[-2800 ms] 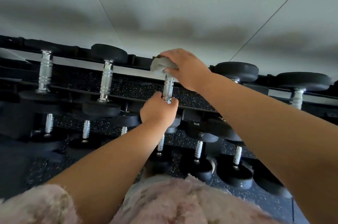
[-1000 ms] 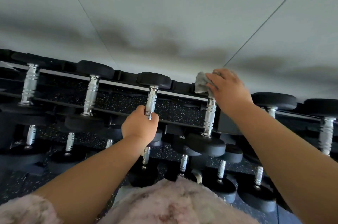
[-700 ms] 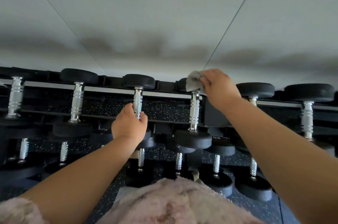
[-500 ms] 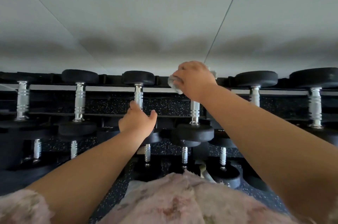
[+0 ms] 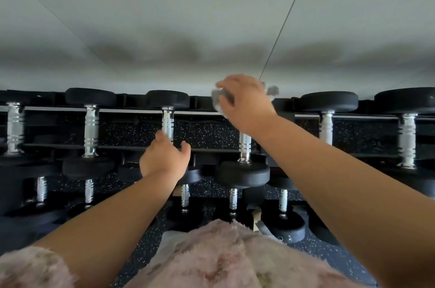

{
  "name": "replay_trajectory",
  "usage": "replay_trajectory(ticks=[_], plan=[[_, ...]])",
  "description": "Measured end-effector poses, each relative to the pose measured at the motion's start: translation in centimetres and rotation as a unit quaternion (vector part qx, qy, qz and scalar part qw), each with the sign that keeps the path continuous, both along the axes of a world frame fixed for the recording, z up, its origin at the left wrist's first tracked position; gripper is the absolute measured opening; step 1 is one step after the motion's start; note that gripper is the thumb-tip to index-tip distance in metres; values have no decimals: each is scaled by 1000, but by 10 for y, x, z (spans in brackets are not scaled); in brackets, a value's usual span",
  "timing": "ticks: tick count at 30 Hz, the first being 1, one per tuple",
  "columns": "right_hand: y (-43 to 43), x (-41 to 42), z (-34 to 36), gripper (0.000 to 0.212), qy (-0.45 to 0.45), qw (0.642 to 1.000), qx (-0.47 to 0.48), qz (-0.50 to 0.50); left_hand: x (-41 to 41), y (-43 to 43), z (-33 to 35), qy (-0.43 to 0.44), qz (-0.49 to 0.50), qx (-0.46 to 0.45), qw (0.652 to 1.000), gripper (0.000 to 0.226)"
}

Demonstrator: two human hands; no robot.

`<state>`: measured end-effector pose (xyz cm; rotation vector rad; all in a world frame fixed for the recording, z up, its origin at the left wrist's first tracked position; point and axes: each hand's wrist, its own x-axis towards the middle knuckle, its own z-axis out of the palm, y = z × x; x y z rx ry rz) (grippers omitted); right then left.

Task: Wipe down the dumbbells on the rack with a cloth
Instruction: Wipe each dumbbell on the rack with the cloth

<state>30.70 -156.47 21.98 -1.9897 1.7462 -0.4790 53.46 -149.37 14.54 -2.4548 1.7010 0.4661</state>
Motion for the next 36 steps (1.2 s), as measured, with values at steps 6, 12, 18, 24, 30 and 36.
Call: replay_trajectory(ticks=[6, 12, 18, 24, 30, 36], plan=[[-3, -33, -17, 35, 126, 992, -19, 14, -1, 0, 1, -1, 3, 4, 1000, 56], [10, -59, -21, 20, -259, 908, 148, -295, -2, -1, 1, -5, 2, 6, 1000, 60], [9, -35, -11, 40, -167, 953, 103, -230, 0, -1, -2, -7, 4, 0, 1000, 56], [4, -48, -24, 46, -85, 984, 38, -151, -1, -2, 0, -14, 2, -1, 1000, 61], [-4, -34, -20, 34, -3, 993, 9, -116, 3, -1, 1, -12, 1, 5, 1000, 62], [-30, 7, -17, 30, 225, 959, -67, 158, 2, 0, 1, -14, 5, 0, 1000, 58]])
